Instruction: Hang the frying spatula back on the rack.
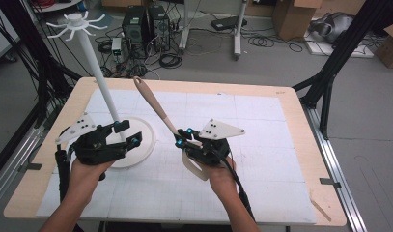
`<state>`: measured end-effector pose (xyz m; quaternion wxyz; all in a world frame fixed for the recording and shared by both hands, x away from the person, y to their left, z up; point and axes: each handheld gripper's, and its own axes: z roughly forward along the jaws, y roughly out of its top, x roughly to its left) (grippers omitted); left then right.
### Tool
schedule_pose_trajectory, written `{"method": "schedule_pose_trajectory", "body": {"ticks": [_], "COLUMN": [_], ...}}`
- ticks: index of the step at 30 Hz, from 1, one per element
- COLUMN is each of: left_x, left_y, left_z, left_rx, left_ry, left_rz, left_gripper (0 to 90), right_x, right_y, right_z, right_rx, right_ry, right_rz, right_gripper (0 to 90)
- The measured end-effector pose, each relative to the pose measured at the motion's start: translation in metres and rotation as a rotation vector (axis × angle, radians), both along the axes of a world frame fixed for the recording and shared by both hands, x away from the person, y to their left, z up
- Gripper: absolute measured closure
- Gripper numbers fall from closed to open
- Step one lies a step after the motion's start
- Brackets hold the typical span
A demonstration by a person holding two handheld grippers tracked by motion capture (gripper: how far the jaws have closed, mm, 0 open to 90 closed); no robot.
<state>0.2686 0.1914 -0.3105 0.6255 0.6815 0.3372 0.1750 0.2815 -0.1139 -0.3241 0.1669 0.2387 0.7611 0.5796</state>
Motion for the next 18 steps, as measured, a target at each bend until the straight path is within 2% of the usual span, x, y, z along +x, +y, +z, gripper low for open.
{"method": "schedule_pose_trajectory", "body": {"ticks": [4, 10, 13, 18], "left_x": [0.002, 0.006, 0.009, 0.017], "left_y": [-0.007, -0.017, -0.027, -0.044], "left_z": [0.005, 0.019, 0.026, 0.028], "left_rx": [-0.025, -0.043, -0.038, -0.02], "left_ry": [0.001, -0.022, -0.022, 0.007], "left_rz": [-0.012, -0.04, -0.05, -0.037], "left_gripper": [33.4, 32.6, 31.0, 23.5], "right_x": [-0.003, -0.008, -0.011, -0.013], "right_y": [-0.003, -0.004, -0.003, 0.0], "right_z": [0.0, -0.005, -0.006, -0.006], "right_rx": [0.013, 0.018, 0.03, 0.024], "right_ry": [-0.005, -0.008, -0.004, -0.023], "right_rz": [-0.007, -0.015, -0.016, -0.011], "right_gripper": [77.1, 77.0, 77.0, 77.0]}}
